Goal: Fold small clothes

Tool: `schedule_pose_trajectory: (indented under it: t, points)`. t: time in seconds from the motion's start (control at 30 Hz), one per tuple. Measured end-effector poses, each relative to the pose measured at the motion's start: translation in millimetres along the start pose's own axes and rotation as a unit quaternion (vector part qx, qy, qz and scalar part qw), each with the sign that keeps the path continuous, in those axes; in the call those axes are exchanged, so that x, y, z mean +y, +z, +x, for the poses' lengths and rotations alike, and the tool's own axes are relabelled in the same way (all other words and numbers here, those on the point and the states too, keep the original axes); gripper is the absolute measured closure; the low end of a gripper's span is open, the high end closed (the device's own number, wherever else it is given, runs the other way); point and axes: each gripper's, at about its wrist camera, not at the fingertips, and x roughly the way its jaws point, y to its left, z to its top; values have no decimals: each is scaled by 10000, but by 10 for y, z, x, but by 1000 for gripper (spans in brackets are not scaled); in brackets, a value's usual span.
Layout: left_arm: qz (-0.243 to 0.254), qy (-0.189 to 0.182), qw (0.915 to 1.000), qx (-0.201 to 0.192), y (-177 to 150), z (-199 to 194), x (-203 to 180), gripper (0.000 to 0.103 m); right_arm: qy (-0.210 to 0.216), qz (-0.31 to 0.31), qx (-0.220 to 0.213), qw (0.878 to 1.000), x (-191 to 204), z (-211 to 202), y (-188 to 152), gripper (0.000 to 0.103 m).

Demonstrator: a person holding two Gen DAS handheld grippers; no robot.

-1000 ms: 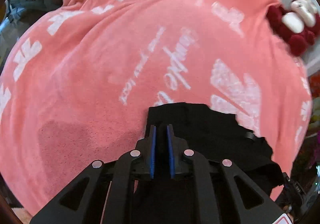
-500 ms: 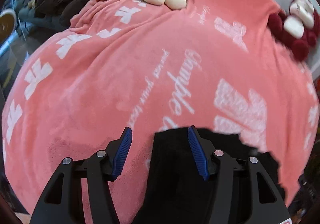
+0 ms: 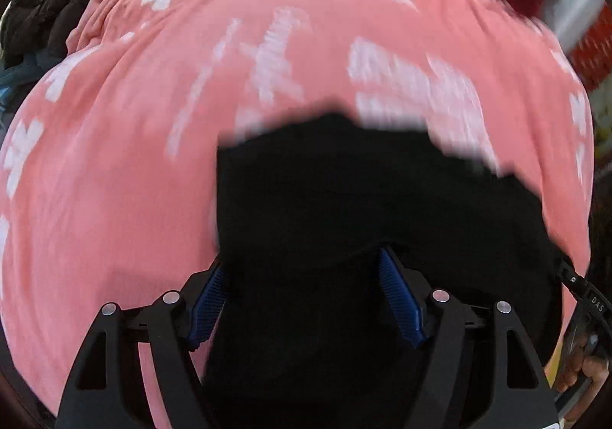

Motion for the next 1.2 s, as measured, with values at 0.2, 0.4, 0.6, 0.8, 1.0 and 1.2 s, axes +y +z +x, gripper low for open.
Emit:
schedule_pose_trajectory:
  t: [0.2,0.4,0.6,0.8,1.0,1.2]
  points:
    - [-825,105,9950,-548,577,-257,266,31,-291,247,-541,9978,-135,-286,301,88]
    - [-565,-2,9983,-155,-125,-391,564,31,-413,210,22,9989,-320,-474,-657,88]
    - [-910,-198,9944,506,-939,-371,798,31,-426,571,202,9973,-398,-672,-1240,48]
    - [-1042,-346,9938,196,-531,-402,663,31,-179,271,22,9995,-80,-684,-1081,50]
    - [-1199,455,9912,339,1,104,692,25,-365,380,-13,9986,-41,-648,-1020,51]
    - [-1712,-292,9848,-52,-65,-415,915,27,-483,117,-9,9988,-52,-745,-1102,51]
